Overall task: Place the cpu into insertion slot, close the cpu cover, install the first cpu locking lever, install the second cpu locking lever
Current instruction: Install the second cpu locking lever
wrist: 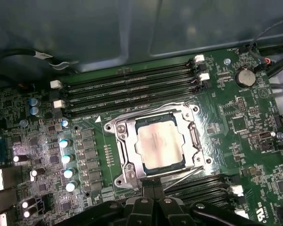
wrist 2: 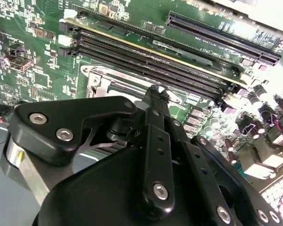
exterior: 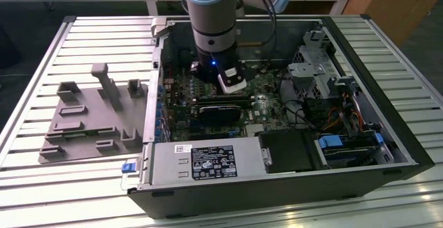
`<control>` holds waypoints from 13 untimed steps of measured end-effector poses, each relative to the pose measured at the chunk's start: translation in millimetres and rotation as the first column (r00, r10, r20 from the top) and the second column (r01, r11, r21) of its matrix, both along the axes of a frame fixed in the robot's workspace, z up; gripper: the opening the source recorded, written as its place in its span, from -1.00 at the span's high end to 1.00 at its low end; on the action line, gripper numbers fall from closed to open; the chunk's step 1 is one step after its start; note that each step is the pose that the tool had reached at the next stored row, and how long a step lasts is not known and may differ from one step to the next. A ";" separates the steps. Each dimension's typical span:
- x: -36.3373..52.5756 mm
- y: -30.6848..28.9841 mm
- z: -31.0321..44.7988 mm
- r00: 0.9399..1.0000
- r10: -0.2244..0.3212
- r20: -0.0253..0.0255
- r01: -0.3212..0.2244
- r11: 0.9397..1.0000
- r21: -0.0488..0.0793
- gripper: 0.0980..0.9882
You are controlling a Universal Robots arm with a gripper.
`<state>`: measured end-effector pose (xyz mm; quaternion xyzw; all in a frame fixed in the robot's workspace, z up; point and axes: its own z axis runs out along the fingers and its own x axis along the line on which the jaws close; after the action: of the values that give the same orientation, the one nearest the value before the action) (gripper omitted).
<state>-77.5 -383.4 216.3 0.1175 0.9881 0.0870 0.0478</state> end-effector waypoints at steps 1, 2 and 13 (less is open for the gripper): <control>-0.1 -1.3 -0.2 1.000 0.001 0.000 -0.001 1.000 0.004 0.98; -0.2 -2.5 -0.4 1.000 0.001 0.000 -0.001 1.000 0.009 0.98; -4.0 -14.9 -5.0 1.000 0.007 0.000 -0.007 0.997 0.072 0.98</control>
<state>-81.5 -398.3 211.3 0.1154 0.9848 0.1228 0.0432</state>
